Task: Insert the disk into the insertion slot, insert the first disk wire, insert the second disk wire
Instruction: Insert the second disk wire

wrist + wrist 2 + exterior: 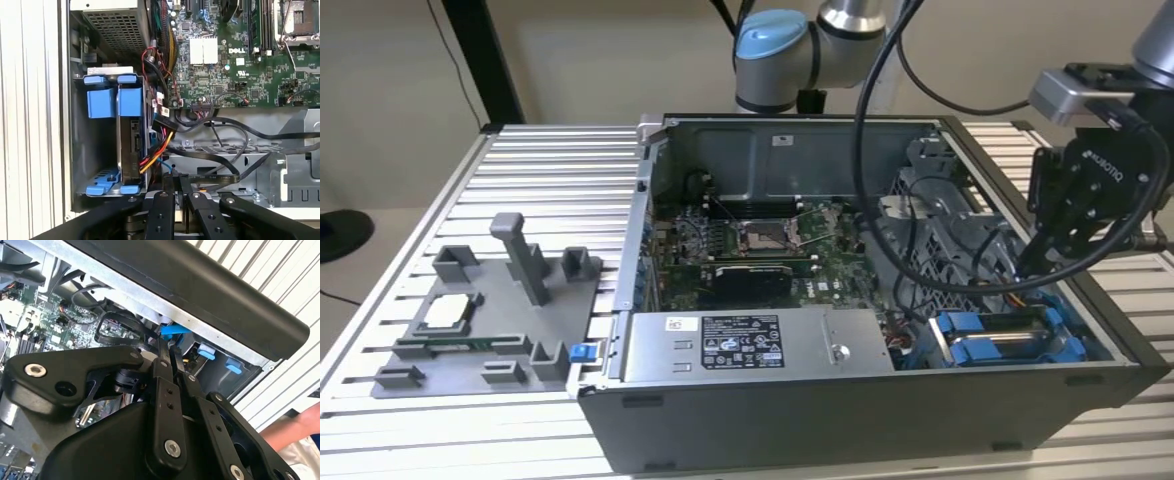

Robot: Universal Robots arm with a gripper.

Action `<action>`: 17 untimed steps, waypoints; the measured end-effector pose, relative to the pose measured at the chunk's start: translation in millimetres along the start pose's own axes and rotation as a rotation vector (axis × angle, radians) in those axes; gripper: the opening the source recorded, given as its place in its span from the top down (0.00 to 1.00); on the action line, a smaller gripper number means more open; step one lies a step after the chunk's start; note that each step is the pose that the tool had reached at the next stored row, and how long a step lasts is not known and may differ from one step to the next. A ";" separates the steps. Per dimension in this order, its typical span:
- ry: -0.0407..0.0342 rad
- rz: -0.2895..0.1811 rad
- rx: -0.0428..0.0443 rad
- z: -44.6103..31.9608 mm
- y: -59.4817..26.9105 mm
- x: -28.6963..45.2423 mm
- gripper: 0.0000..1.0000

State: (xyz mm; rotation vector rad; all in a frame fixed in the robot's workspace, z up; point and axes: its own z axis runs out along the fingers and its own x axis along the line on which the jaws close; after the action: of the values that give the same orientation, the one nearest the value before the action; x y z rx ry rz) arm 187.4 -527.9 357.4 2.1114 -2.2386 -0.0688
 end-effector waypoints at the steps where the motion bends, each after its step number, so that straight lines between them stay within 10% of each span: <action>1: -0.0009 0.000 0.0020 -0.6 1.4 0.6 1.00; 17: -0.0111 -0.001 0.0547 -4.9 25.2 10.0 1.00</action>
State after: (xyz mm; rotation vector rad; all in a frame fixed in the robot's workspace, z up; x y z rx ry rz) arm 162.0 -536.3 364.3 2.1440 -2.2716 -0.0197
